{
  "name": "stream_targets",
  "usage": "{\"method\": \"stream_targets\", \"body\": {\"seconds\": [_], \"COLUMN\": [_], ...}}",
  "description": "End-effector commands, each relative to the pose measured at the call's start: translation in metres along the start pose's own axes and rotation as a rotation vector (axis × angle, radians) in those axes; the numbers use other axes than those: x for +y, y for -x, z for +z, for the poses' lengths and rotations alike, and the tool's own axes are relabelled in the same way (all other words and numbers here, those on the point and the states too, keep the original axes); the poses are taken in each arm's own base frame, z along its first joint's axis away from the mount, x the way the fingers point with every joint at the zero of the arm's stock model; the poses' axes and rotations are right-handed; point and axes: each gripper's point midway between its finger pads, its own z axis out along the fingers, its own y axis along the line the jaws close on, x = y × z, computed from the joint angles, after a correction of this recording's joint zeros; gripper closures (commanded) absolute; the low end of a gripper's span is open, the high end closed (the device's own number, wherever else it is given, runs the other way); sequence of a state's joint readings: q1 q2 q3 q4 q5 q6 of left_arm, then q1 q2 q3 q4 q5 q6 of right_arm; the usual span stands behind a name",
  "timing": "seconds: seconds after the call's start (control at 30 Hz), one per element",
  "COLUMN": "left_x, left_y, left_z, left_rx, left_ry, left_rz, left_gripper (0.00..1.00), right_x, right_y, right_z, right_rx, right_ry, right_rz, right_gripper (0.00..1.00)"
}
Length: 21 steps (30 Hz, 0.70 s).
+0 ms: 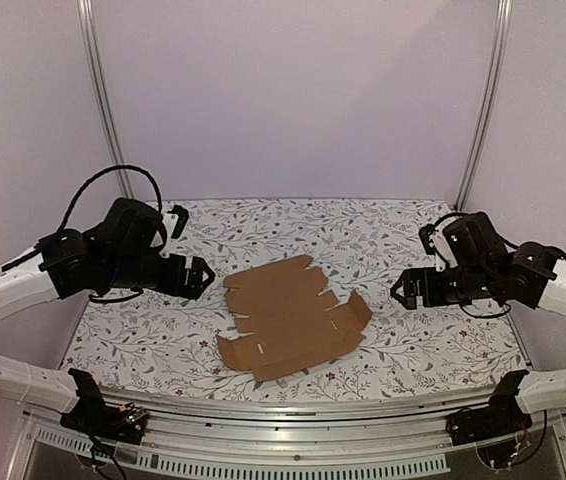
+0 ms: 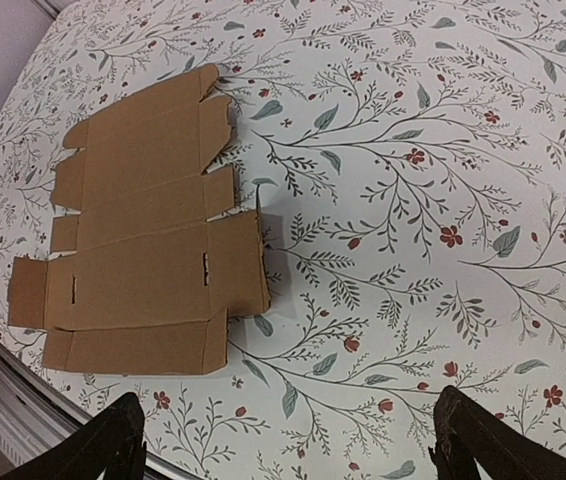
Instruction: Fold the paper box
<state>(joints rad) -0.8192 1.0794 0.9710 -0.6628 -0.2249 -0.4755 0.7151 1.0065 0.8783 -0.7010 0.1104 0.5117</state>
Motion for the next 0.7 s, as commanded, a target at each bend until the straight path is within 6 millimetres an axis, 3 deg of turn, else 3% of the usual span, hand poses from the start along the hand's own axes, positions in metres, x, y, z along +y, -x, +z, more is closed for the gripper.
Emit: {"method": "stream_targets", "body": {"seconds": [0.0,0.2,0.67], "left_x": [-0.005,-0.004,-0.005], "left_y": [-0.004,-0.010,-0.016], "left_z": [-0.002,0.001,0.003], "left_rx": [-0.005,0.000,0.011], "left_ry": [-0.021,-0.020,-0.033], "left_rz": [0.005,-0.003,0.012], "left_gripper": [0.01,0.00,0.00], "right_x": [0.022,0.046,0.068], "right_y": [-0.027,-0.065,-0.097], "right_z": [0.015,0.047,0.086], "right_rx": [0.072,0.136,0.123], "right_ry": [0.083,0.198,0.192], "right_rz": [0.082,0.253,0.538], "right_gripper": [0.01,0.05,0.15]}}
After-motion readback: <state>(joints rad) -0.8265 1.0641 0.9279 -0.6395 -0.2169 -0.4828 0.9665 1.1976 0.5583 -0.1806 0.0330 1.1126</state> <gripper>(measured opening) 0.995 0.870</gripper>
